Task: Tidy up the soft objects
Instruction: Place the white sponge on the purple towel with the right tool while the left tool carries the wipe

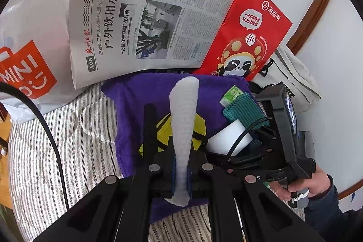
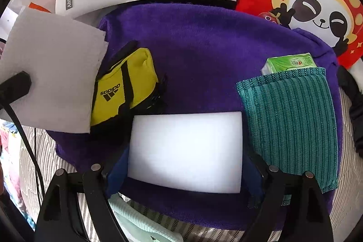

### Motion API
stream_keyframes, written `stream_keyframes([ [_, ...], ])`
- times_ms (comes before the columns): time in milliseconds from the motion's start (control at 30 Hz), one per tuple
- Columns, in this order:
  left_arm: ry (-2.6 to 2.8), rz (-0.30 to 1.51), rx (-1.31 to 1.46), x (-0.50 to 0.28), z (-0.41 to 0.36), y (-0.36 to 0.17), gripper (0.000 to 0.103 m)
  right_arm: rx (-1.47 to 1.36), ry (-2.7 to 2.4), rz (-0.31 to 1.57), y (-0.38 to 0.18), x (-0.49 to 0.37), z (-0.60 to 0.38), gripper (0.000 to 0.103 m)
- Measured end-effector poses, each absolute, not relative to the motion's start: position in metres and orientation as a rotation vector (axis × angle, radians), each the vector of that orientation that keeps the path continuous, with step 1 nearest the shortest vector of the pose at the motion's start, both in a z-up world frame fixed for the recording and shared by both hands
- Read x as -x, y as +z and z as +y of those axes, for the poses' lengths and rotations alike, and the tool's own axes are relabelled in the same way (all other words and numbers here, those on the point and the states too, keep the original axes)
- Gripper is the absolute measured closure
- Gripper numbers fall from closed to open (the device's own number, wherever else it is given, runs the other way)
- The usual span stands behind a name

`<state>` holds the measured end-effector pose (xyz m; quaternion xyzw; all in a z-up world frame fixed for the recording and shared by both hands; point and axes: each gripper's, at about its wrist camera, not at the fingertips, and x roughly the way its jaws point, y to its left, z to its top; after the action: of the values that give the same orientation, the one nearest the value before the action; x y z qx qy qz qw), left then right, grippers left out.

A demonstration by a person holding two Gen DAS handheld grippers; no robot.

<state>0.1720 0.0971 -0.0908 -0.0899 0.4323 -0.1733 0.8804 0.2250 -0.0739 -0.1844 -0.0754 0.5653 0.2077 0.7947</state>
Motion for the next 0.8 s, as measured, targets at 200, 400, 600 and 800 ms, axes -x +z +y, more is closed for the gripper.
stream_keyframes([
  [200,-0.367,0.912,0.180,-0.172,0.095,-0.094,0.096,0.171,0.432,1.245,-0.184,-0.226,-0.078,0.013],
  [400,-0.369,0.912,0.186,-0.173,0.097,-0.093,0.096,0.150,0.448,1.250,-0.175,-0.223,-0.087,0.011],
  [600,-0.382,0.893,0.189,-0.178,0.094,-0.089,0.096,0.087,0.444,1.214,-0.157,-0.221,-0.104,0.011],
  [800,-0.360,0.899,0.165,-0.207,0.083,-0.090,0.096,0.032,0.404,1.157,-0.134,-0.213,-0.130,0.011],
])
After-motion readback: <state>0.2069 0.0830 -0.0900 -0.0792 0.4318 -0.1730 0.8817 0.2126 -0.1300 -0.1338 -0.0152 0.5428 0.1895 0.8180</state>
